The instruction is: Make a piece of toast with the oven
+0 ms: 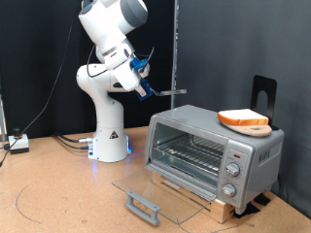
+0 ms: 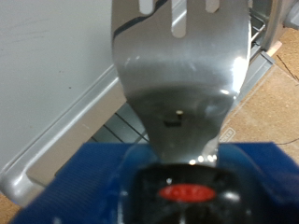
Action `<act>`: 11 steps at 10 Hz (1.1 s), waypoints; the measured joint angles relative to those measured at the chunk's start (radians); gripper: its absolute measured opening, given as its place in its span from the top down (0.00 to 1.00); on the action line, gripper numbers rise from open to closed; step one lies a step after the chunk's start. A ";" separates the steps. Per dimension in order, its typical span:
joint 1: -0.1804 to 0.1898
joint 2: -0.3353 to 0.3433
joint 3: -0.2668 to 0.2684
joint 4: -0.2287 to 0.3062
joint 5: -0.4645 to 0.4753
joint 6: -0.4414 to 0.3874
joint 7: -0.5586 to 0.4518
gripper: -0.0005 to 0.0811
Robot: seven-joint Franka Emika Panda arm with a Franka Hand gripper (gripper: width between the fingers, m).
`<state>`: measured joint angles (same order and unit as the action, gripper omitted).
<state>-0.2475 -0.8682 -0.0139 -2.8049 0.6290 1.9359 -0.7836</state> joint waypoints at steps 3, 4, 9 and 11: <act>0.033 0.029 0.001 -0.001 0.004 0.019 -0.134 0.51; 0.038 0.059 0.014 0.000 -0.014 0.051 -0.169 0.51; 0.038 0.253 0.083 0.077 -0.107 0.096 -0.176 0.51; 0.042 0.293 0.113 0.087 -0.097 0.137 -0.172 0.51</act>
<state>-0.2058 -0.5753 0.0991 -2.7177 0.5317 2.0731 -0.9559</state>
